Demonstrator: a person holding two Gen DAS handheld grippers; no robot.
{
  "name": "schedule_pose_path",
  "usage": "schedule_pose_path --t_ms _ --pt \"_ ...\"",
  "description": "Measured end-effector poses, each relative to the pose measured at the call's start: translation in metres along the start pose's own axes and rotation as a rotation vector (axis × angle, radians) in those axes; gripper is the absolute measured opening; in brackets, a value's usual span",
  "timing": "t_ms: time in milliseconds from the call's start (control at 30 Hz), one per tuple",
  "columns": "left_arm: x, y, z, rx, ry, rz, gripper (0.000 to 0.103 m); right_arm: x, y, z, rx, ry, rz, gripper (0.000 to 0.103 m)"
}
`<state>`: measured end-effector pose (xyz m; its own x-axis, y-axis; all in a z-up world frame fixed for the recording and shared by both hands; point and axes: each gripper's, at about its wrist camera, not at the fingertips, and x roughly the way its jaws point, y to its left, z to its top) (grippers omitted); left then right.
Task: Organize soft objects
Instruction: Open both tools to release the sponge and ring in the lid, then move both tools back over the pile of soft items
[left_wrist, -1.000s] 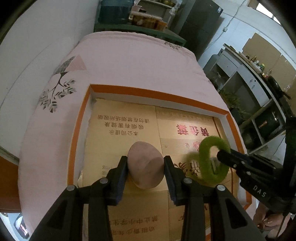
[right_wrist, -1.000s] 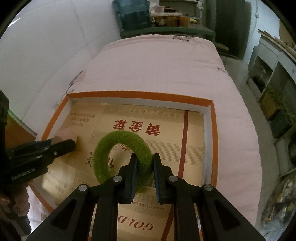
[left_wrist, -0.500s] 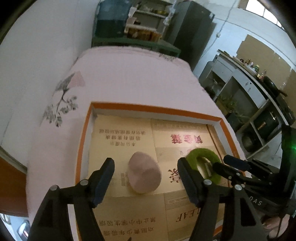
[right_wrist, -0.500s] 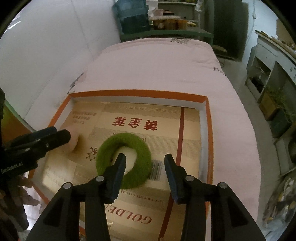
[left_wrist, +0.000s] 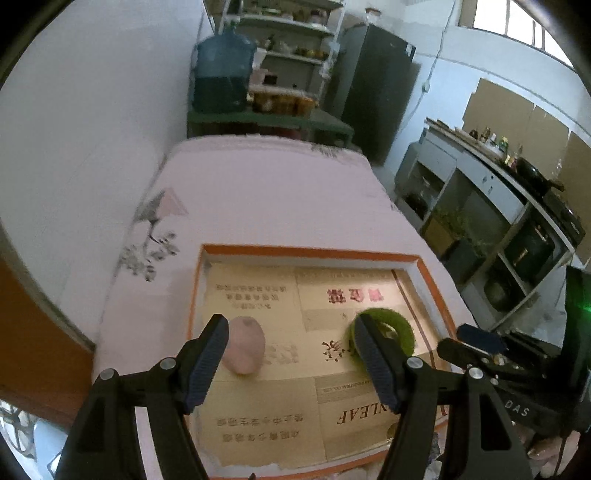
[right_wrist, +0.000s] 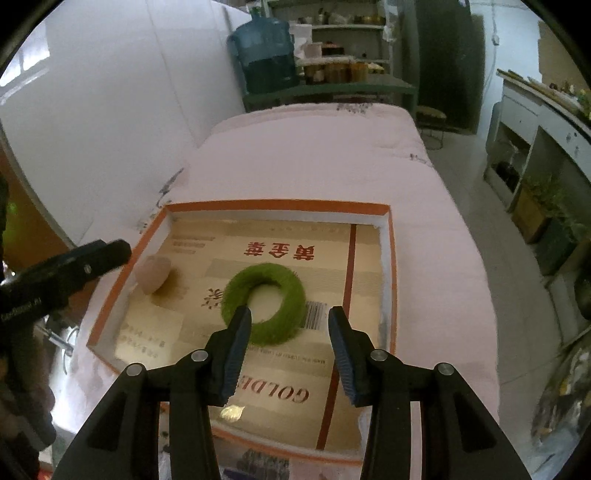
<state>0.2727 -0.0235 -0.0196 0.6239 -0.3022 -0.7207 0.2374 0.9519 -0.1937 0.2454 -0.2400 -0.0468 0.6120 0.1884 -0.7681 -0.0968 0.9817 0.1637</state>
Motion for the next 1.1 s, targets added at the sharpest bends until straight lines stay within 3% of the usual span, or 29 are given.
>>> schedule_pose_path --t_ms 400,1100 --pt "-0.073 -0.003 -0.005 0.006 -0.132 0.041 0.070 -0.061 0.019 -0.023 -0.014 -0.071 -0.001 0.045" --pt "-0.184 -0.032 -0.058 0.060 -0.333 0.040 0.070 -0.167 0.053 -0.077 -0.031 -0.216 0.041 0.045"
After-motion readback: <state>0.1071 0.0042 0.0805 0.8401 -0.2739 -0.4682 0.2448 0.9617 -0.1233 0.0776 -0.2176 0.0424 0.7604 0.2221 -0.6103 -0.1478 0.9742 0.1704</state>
